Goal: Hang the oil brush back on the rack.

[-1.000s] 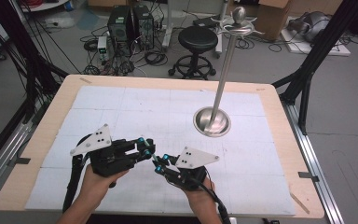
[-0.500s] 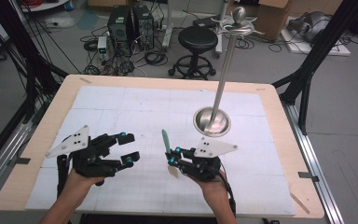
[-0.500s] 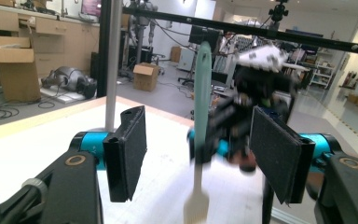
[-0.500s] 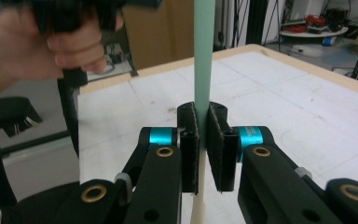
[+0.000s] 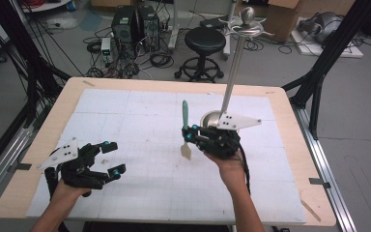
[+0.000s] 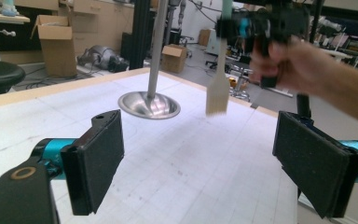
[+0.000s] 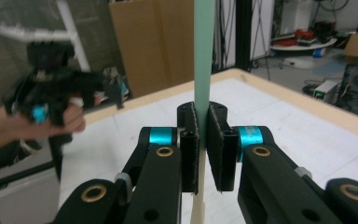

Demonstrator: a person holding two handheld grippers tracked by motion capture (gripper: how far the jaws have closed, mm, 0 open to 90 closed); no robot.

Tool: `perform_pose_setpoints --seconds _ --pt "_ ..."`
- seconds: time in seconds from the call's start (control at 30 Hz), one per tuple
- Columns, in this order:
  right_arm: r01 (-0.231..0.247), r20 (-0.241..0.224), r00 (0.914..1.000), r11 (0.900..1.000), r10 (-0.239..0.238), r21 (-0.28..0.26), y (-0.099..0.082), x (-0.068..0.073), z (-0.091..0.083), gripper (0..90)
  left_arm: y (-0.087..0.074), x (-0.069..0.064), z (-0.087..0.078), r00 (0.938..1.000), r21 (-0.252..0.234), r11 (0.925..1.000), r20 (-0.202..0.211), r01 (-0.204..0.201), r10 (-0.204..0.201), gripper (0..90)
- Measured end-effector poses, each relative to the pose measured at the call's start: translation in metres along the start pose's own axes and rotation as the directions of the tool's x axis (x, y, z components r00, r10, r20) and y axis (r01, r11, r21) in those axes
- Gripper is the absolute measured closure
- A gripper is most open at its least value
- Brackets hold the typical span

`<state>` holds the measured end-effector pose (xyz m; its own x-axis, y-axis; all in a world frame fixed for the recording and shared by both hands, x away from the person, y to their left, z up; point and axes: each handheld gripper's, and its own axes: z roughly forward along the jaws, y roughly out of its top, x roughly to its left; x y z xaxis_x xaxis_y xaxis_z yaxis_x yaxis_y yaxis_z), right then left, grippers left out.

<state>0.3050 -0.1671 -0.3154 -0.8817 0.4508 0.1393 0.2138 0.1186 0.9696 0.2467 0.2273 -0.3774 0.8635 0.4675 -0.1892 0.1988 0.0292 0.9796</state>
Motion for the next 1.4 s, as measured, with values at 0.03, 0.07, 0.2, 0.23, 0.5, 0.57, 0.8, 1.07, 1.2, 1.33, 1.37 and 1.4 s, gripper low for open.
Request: perform_pose_setpoints --seconds 0.03,0.07,0.2,0.23,0.5,0.57,0.8,1.07,1.2,1.33,1.37,1.4 --pt "-0.004 0.004 1.0000 1.0000 0.004 -0.001 0.004 -0.004 0.000 84.1 -0.002 0.001 -0.002 1.0000 -0.004 1.0000 0.000 0.005 -0.005 17.7" --pt "-0.005 0.012 0.9999 1.0000 0.005 -0.004 0.008 -0.008 0.000 84.0 -0.003 0.001 -0.003 1.0000 -0.010 0.9999 0.000 0.007 -0.007 17.7" --pt "-0.016 0.041 0.9990 0.9998 0.017 -0.013 0.021 -0.022 0.001 84.1 -0.006 0.003 -0.004 1.0000 0.001 1.0000 -0.004 0.003 -0.003 18.0" --pt "-0.023 0.043 0.9988 0.9995 0.024 -0.019 0.024 -0.025 0.001 84.1 -0.006 0.004 -0.005 1.0000 0.001 1.0000 -0.002 0.001 -0.001 18.0" --pt "-0.034 0.089 0.9952 0.9973 0.039 -0.065 0.051 -0.044 -0.003 84.1 -0.011 0.004 -0.006 1.0000 0.004 1.0000 0.003 0.000 0.000 18.3" --pt "-0.040 0.106 0.9931 0.9950 0.050 -0.091 0.058 -0.048 -0.006 84.0 -0.011 0.004 -0.007 1.0000 -0.001 1.0000 0.000 0.001 -0.001 18.3" --pt "-0.066 0.165 0.9828 0.9921 0.083 -0.107 0.075 -0.060 -0.012 84.1 -0.012 0.004 -0.006 1.0000 0.010 0.9999 0.006 -0.002 0.002 18.3" --pt "-0.079 0.212 0.9717 0.9891 0.105 -0.124 0.088 -0.066 -0.012 84.1 -0.011 0.004 -0.006 0.9999 0.004 1.0000 0.011 0.002 -0.002 18.4" --pt "-0.090 0.234 0.9647 0.9867 0.121 -0.135 0.092 -0.069 -0.011 84.1 -0.011 0.004 -0.006 0.9999 0.005 1.0000 0.013 0.001 -0.001 18.4" --pt "-0.099 0.250 0.9593 0.9854 0.132 -0.138 0.094 -0.071 -0.011 84.1 -0.011 0.004 -0.006 0.9999 0.003 1.0000 0.015 0.002 -0.002 18.4" --pt "-0.103 0.255 0.9574 0.9847 0.137 -0.140 0.094 -0.071 -0.011 84.1 -0.011 0.004 -0.006 0.9999 0.000 1.0000 0.016 0.005 -0.005 18.4" --pt "-0.110 0.257 0.9557 0.9834 0.144 -0.145 0.094 -0.072 -0.011 84.0 -0.011 0.004 -0.007 0.9999 -0.001 1.0000 0.016 0.005 -0.004 18.4"
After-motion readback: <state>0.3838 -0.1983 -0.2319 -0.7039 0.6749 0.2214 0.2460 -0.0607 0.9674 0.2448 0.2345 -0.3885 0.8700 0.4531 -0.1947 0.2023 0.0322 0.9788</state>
